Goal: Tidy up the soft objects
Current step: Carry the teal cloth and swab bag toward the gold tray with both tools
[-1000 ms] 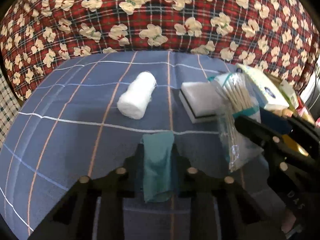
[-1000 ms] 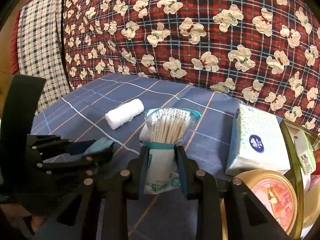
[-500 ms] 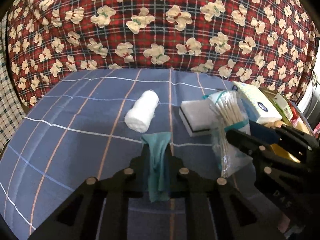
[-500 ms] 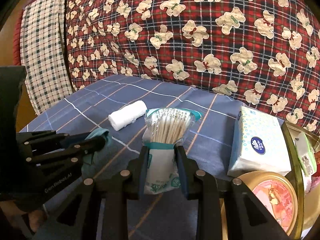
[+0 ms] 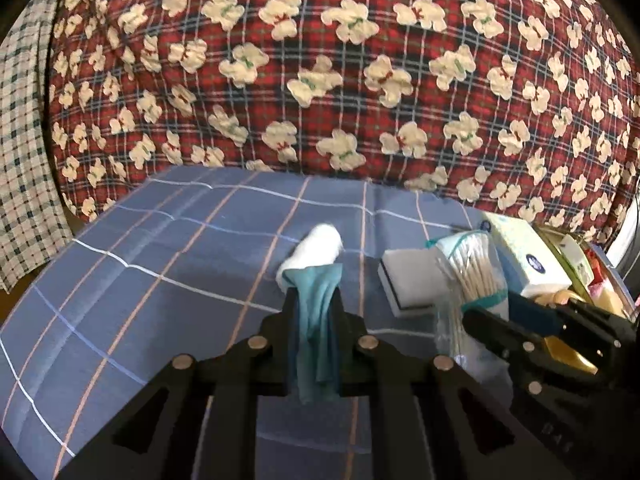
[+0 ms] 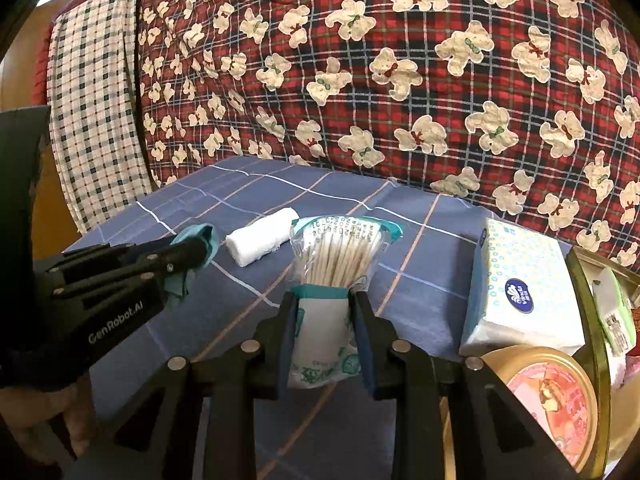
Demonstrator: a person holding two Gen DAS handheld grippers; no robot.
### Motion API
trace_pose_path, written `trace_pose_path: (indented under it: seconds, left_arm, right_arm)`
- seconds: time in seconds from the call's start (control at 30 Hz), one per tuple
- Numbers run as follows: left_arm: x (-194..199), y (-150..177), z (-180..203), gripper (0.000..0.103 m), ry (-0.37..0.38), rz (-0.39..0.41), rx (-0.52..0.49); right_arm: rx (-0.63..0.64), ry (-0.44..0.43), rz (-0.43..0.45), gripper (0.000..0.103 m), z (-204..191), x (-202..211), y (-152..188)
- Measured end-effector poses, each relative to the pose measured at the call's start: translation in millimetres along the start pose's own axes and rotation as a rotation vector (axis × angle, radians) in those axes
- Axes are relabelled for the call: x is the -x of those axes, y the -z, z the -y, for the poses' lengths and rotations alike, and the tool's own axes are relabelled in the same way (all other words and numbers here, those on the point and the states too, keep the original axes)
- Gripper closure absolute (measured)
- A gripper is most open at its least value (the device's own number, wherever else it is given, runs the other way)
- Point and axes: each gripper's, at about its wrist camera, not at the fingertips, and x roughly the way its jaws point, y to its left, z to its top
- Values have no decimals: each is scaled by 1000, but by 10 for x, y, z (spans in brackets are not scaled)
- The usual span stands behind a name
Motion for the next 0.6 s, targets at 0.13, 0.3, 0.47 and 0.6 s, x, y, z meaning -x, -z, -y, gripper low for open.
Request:
trace_pose_path:
  seconds: [0.13, 0.3, 0.47, 0.6]
  left_arm:
    - [72, -4, 26, 92, -21, 44, -11]
    - [141, -4, 38, 92, -38, 83, -21]
    - [180, 0, 38, 92, -38, 103, -19]
    - [220, 4, 29, 92, -38, 124, -14]
  right_arm:
    - [2, -1, 12, 73, -5, 19, -1]
    - [1, -6, 28, 73, 0, 46, -2]
    - [4, -16, 47, 73, -8, 72, -2]
    - [8, -23, 61, 73, -15, 88, -3]
